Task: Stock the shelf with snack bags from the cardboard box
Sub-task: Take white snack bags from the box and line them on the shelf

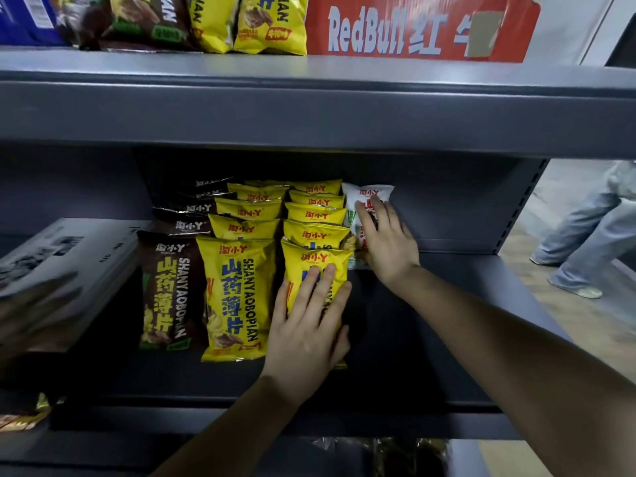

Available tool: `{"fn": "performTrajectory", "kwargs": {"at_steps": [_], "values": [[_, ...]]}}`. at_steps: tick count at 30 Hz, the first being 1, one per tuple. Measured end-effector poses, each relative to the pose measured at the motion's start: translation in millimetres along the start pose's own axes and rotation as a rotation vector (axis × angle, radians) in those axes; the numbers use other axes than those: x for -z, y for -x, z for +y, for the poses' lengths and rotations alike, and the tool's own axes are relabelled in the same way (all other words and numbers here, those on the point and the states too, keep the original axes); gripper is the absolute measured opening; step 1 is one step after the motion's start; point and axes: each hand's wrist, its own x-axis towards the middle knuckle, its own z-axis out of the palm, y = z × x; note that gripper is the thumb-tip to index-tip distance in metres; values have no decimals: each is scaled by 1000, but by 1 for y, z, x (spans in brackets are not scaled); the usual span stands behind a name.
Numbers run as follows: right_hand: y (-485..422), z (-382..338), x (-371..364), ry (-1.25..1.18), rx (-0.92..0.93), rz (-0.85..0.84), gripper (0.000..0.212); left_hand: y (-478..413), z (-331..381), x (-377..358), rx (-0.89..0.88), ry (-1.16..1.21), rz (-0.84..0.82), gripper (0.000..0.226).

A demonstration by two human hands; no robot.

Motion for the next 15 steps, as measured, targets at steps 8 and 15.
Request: {"fn": "performTrajectory", "kwargs": {"at_steps": [8,15], "values": [[21,-5,18,-76,-23,-2,90,-3,3,10,1,-54,-70,51],[106,12,48,-149,79,31,74,-30,39,54,194,20,-54,36]]}}
